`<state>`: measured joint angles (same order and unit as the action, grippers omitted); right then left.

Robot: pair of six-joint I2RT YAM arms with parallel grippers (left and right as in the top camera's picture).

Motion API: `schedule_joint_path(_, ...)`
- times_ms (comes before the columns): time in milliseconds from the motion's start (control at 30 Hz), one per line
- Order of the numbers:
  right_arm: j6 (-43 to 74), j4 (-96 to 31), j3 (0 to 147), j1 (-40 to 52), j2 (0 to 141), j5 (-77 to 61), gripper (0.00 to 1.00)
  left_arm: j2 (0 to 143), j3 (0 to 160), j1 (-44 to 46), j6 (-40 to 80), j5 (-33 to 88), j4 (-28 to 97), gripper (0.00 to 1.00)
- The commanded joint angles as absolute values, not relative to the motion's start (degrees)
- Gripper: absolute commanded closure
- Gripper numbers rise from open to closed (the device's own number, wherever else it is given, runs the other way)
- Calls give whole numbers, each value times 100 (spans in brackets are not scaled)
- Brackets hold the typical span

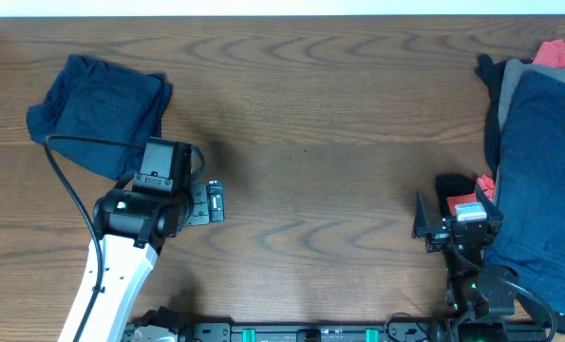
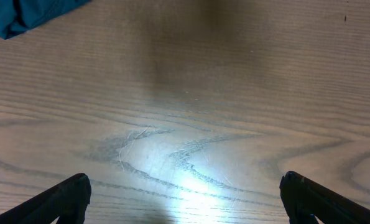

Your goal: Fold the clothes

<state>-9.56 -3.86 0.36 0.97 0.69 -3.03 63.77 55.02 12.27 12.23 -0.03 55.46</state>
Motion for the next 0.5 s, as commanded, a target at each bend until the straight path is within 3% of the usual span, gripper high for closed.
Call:
schedule_joint_path(0, -1035, -410, 32, 49, 43, -283, 1, 6399, 5494, 1229, 1297, -69, 5559, 2)
schedule_joint_path(267, -1035, -410, 32, 49, 43, -283, 1, 5826, 5328, 1219, 1028, -268, 5592, 2)
schedule_joint_path(467, -1035, -410, 32, 49, 43, -283, 1, 4320, 4036, 1090, 1031, -266, 4504, 2)
